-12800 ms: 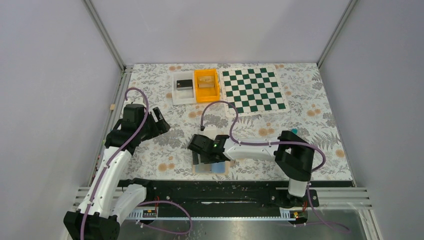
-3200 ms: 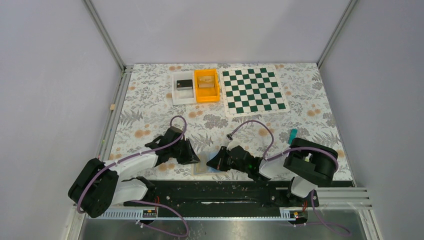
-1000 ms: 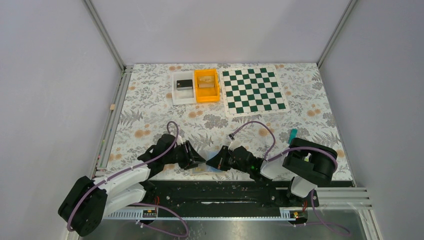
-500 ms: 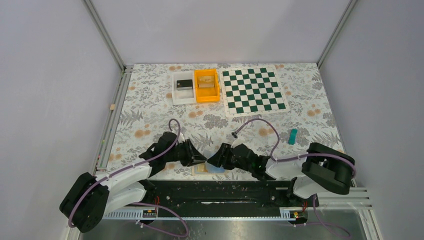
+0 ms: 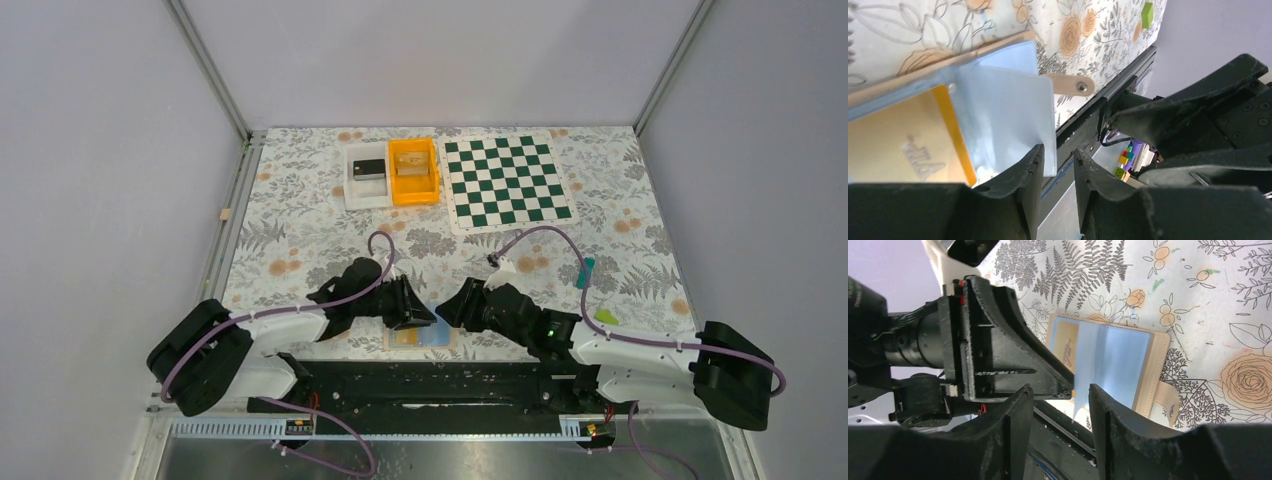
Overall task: Take the credit cards out of the card holder
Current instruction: Remove the credit card from the card holder.
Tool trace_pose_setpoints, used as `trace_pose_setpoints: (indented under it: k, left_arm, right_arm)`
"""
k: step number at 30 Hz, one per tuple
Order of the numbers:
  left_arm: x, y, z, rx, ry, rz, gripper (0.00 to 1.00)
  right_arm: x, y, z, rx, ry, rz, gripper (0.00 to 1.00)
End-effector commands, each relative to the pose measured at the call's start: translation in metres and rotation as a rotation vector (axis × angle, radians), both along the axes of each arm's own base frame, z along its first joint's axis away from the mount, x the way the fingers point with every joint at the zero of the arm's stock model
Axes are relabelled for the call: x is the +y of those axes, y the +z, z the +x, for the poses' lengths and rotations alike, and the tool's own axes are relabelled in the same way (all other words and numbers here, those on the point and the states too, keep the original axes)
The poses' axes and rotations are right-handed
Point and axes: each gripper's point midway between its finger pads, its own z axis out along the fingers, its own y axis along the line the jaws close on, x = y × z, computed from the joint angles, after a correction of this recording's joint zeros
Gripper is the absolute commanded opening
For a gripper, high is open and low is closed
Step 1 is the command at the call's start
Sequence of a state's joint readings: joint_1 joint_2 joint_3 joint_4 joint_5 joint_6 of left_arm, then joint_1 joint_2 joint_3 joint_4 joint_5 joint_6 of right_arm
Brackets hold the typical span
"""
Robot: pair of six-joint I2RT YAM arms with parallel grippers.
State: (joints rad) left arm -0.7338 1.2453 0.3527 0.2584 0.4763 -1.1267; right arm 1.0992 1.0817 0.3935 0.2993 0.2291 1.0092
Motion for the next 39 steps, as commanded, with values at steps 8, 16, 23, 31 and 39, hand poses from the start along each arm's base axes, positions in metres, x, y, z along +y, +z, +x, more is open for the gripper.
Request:
trace_pose_setpoints:
  k: [8, 16, 23, 31, 39]
  left_arm:
    - [-0.02, 0.01, 0.021, -0.073, -0.01, -0.029, 0.29]
    - [-0.02, 0.008, 0.032, -0.094, -0.004, 0.024, 0.31]
    - [0.004, 0.016, 0.053, -0.104, 0.091, 0.053, 0.33]
    - [0.06, 0.019, 0.063, -0.088, 0.222, 0.221, 0.33]
    - [0.077, -0.006, 0.034, -0.012, 0.208, 0.243, 0.3]
  right_arm:
    - [0.023, 0.032, -0.006, -0.097, 0.107, 0.022, 0.41]
    - [0.055, 0.029, -0.025, -0.096, 0.201, 0.008, 0.38]
    - [0.059, 0.028, -0.024, -0.102, 0.193, -0.014, 0.39]
    - [0.073, 0.001, -0.015, -0.055, 0.169, -0.094, 0.38]
    - [0.069, -0.037, -0.003, 0.039, 0.123, -0.133, 0.38]
